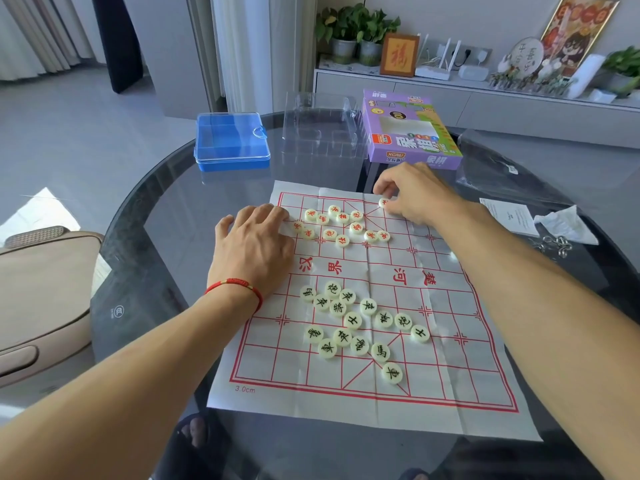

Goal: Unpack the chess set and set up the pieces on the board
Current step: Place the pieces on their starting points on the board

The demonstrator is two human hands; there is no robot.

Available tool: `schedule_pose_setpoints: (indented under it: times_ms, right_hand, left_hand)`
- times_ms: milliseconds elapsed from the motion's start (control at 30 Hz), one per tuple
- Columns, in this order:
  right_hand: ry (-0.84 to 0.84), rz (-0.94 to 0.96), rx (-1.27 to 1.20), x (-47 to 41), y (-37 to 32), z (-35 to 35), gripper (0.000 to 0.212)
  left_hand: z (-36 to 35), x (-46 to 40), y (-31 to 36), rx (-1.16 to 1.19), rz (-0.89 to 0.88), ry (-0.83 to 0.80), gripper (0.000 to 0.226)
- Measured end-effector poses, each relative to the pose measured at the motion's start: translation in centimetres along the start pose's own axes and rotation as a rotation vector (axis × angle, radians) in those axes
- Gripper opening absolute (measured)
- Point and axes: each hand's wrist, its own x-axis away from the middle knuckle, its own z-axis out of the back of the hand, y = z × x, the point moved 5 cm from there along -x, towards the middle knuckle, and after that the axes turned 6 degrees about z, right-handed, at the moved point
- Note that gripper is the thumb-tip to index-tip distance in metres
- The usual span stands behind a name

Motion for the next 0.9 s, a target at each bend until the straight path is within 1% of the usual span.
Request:
schedule_pose_setpoints:
  times_ms: [133, 433, 533, 600, 700, 767, 900]
  right_hand:
    - [-0.020, 0.008, -0.034, -0.3, 0.1, -0.4, 0.032]
    - [-0.081, 0.024, -0.027, -0.5, -0.1, -0.1, 0.030]
    - [-0.043, 0.065, -0.031, -0.2, -0.7, 0.5, 0.026]
    - [-0.031, 0.103, -0.080, 0.0, -1.5, 0.5, 0.020]
    - [-0.074, 0.142, -0.134, 0.3, -2.9, -0.1, 0.017]
    - [-0.096, 0.145, -0.117, 0.1, -3.5, -0.5, 0.018]
    - [-0.137, 0.141, -0.068, -0.1, -3.8, -0.8, 0.013]
  left_hand:
    - [0.1, 0.0, 0.0, -0.006, -0.013, 0.015, 0.033]
    - [0.1, 0.1, 0.1, -0.008, -0.015, 0.012, 0.033]
    - [0.2, 0.1, 0.1, -0.012, -0.012, 0.011, 0.034]
    - [0.2, 0.1, 0.1, -0.012, -0.012, 0.011, 0.034]
    - [0.2, 0.1, 0.1, -0.010, -0.012, 0.009, 0.034]
    - [0.2, 0.1, 0.1, -0.007, -0.010, 0.004, 0.034]
    - [0.2, 0.1, 0.1, -0.004, -0.008, 0.002, 0.034]
